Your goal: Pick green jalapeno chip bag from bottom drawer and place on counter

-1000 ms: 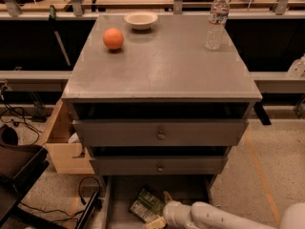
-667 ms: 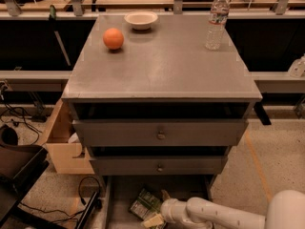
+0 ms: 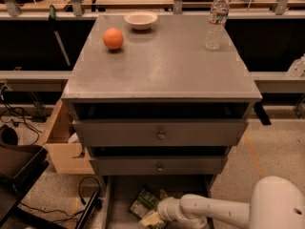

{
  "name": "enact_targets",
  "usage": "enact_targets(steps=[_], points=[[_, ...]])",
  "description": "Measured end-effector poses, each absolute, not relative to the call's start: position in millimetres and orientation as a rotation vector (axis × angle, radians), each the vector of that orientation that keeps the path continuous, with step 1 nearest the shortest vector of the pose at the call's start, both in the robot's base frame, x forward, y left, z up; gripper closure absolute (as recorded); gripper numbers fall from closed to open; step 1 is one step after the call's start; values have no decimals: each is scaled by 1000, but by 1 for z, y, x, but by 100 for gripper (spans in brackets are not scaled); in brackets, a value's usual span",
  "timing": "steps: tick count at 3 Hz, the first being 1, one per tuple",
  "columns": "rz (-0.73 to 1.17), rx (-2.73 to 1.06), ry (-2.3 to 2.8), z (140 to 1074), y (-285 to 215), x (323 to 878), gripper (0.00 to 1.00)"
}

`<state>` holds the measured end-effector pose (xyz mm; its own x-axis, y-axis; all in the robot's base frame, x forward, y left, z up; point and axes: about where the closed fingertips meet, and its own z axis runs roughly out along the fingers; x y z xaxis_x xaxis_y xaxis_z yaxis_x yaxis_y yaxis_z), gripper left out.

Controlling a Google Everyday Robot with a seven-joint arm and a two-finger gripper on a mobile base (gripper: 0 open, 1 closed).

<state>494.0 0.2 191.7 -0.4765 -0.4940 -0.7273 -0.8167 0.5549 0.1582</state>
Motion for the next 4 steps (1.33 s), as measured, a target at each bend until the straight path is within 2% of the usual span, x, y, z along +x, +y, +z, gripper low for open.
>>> enact_targets(steps=[3,4], points=[[622,-1011,2171,161,24,501,0],[623,-991,2179,147,31,497,16]])
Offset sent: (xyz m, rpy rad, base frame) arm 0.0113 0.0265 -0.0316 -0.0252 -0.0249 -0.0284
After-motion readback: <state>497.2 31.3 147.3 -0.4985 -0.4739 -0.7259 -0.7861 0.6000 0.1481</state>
